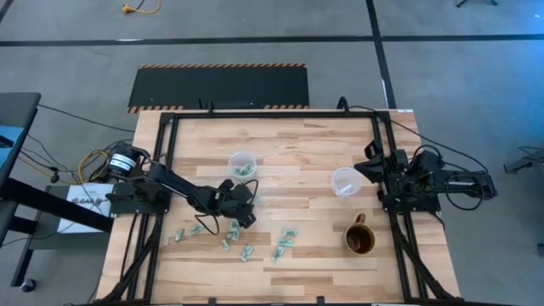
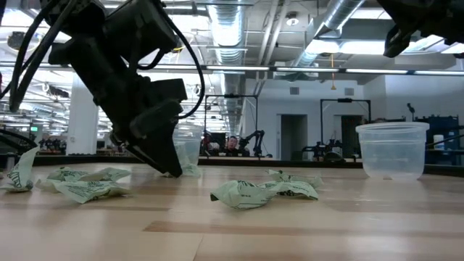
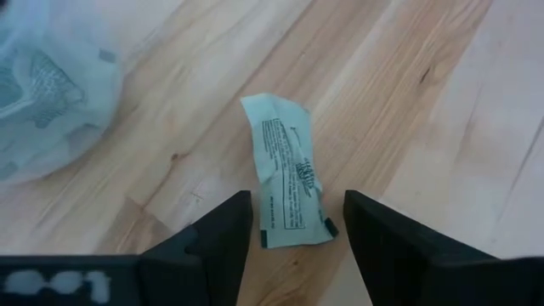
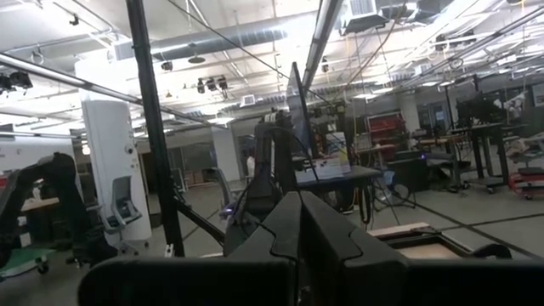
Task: Pick and place Stevia / Truvia into bins
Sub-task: Put the white stevia packet into the left transparent container
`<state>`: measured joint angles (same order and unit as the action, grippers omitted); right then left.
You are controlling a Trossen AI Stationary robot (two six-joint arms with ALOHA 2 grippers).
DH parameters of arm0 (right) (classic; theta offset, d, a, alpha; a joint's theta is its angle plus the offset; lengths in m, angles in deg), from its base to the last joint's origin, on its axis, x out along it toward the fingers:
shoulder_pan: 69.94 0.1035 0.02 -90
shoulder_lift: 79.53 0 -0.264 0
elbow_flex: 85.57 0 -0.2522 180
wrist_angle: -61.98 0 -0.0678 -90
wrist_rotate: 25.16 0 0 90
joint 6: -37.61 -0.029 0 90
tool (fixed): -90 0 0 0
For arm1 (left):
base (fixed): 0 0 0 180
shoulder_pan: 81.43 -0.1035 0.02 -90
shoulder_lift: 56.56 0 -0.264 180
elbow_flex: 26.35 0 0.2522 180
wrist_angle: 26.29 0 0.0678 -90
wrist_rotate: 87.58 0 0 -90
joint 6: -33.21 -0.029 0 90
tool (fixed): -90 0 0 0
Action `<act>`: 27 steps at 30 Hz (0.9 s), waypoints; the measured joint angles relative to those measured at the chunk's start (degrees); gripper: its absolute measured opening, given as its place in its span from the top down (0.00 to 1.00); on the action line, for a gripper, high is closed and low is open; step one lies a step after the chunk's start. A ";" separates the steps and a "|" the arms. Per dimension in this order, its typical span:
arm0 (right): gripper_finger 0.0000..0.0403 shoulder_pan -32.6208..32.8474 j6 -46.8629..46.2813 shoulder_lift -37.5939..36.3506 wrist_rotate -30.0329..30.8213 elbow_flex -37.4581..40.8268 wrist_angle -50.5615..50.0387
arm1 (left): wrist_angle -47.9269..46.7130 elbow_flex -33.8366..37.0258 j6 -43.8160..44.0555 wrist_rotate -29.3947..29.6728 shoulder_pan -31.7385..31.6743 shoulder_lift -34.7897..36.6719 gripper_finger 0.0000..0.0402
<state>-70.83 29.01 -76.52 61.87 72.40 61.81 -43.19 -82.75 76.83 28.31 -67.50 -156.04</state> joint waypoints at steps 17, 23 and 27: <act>1.00 0.01 0.00 0.00 -0.01 0.00 0.01 | 0.89 -0.31 -5.40 0.51 0.42 -0.22 0.97; 1.00 0.01 0.00 0.00 -0.01 0.00 -0.01 | -2.40 -4.72 -8.97 -2.67 1.09 1.46 0.99; 1.00 0.01 0.00 0.00 0.00 0.00 0.01 | -7.43 -7.83 -10.34 0.03 2.31 4.75 0.99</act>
<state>-70.82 29.01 -76.52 61.86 72.40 61.83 -50.62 -90.57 66.49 28.34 -65.19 -151.29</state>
